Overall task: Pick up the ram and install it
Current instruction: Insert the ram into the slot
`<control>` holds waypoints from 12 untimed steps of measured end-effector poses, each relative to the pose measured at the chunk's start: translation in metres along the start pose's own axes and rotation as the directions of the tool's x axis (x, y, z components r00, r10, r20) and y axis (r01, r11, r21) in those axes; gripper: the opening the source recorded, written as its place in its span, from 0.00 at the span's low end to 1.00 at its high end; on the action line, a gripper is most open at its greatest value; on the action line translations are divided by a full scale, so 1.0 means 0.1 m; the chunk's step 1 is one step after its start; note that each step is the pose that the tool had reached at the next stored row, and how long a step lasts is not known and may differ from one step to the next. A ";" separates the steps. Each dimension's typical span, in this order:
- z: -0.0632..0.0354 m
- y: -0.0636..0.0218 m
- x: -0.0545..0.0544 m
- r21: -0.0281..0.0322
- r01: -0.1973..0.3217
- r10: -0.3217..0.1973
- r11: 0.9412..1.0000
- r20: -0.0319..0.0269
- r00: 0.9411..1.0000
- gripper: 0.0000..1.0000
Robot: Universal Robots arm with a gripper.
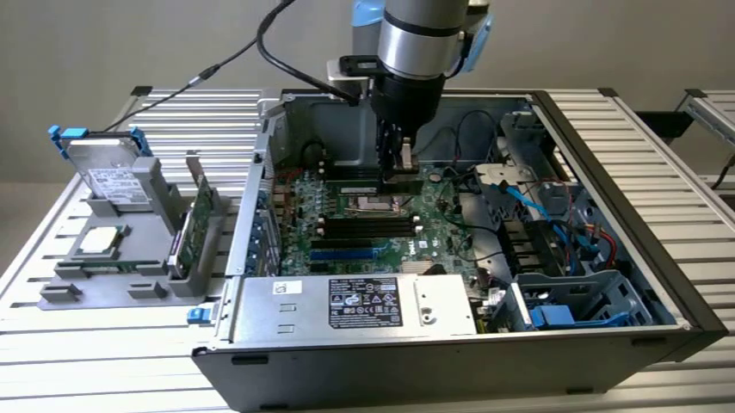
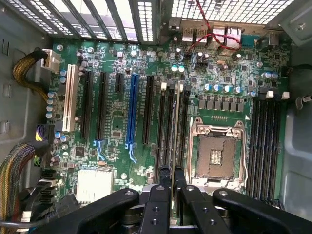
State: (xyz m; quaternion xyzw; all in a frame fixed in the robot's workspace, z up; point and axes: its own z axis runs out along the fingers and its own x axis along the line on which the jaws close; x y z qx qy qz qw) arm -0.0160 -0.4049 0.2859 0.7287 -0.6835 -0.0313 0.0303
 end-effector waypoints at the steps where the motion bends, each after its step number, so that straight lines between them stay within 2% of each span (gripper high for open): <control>1: 0.018 0.000 0.01 0.000 0.000 0.000 1.000 0.000 1.000 0.14; 12: 0.217 -0.012 0.01 0.000 -0.001 0.001 1.000 0.000 1.000 0.14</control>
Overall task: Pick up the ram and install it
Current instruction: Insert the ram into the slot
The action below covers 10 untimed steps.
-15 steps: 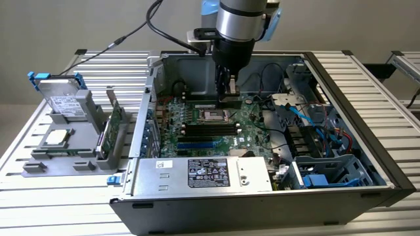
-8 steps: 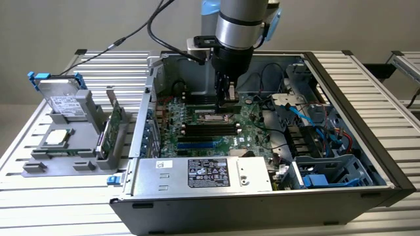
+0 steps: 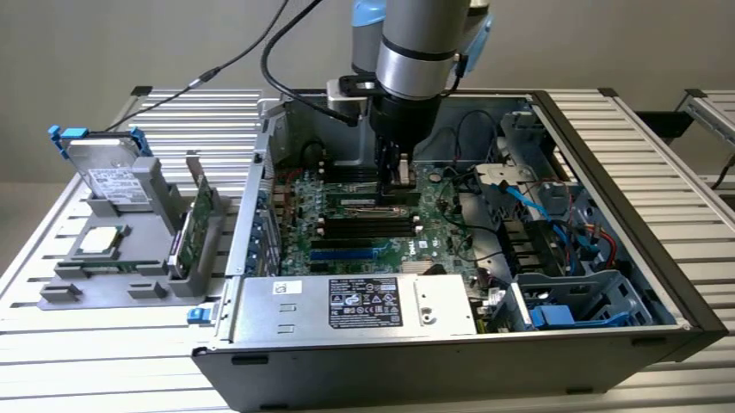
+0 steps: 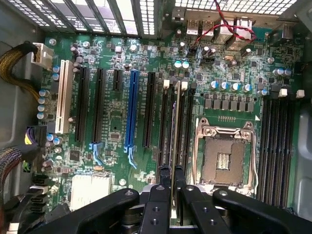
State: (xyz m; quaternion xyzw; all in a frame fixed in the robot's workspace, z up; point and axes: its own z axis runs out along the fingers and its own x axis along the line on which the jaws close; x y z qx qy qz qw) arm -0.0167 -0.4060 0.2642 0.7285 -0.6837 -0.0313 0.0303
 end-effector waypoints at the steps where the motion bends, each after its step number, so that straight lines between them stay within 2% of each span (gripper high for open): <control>1: 0.019 -0.001 0.00 0.000 0.000 0.000 1.000 0.000 1.000 0.14; 10: 0.182 -0.006 0.00 0.000 -0.004 0.004 1.000 0.000 1.000 0.14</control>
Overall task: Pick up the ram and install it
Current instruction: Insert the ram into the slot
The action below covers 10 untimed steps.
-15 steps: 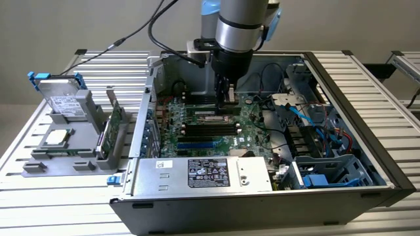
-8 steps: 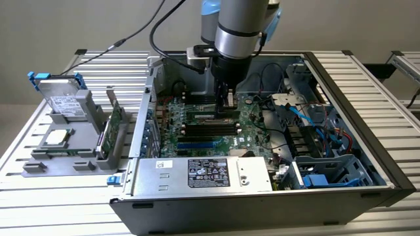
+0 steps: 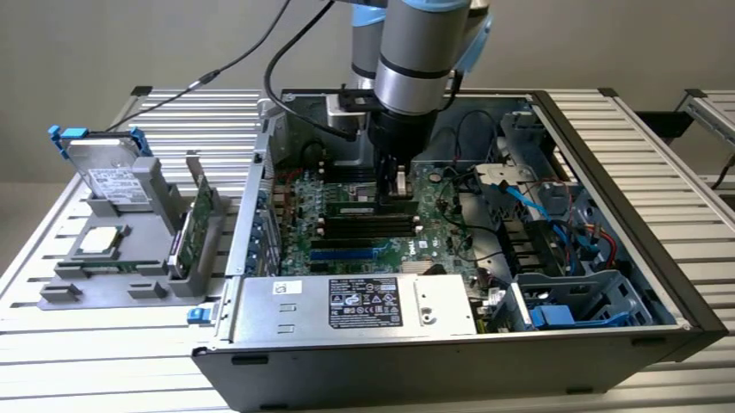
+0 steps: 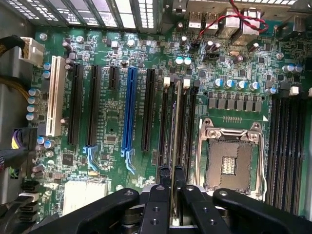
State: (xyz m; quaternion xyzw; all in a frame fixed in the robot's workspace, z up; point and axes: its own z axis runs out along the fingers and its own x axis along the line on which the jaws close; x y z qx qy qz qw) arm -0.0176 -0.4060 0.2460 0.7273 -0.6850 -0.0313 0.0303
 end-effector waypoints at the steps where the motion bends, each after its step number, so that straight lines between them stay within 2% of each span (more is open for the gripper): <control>1: 0.019 -0.001 0.00 0.000 0.000 0.000 1.000 0.000 1.000 0.14; 9: 0.164 -0.005 0.00 0.000 -0.003 0.003 1.000 0.000 1.000 0.14; 10: 0.179 -0.006 0.00 0.000 -0.003 0.003 1.000 -0.002 1.000 0.14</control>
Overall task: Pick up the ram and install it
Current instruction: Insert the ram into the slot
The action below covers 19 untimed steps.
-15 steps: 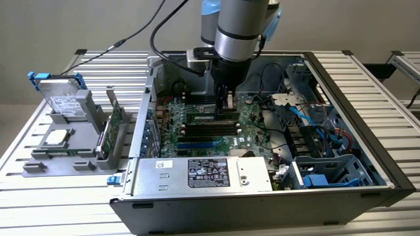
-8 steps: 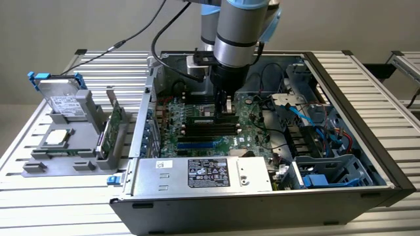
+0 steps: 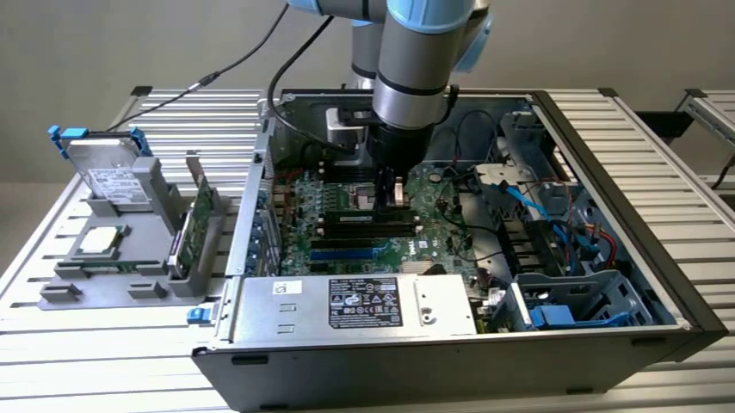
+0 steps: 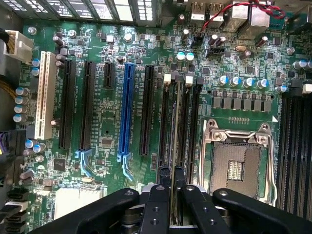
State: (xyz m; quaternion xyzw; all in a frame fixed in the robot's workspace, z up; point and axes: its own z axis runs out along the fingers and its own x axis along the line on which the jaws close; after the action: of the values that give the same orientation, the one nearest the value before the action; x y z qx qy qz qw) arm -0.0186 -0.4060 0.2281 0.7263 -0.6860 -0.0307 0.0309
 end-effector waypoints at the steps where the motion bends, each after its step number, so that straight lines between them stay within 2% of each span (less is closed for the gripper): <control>1: 0.007 0.000 0.00 0.000 0.000 0.000 1.000 -0.003 1.000 0.14; 7: 0.014 0.004 0.00 0.000 0.000 0.000 1.000 -0.004 1.000 0.14; 13: 0.022 0.007 0.00 -0.001 -0.001 0.001 1.000 -0.009 1.000 0.14; 19: 0.023 0.009 0.03 -0.006 -0.001 0.001 1.000 -0.008 1.000 0.14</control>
State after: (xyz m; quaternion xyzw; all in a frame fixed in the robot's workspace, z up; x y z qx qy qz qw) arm -0.0195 -0.4086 0.2259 0.7260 -0.6861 -0.0296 0.0359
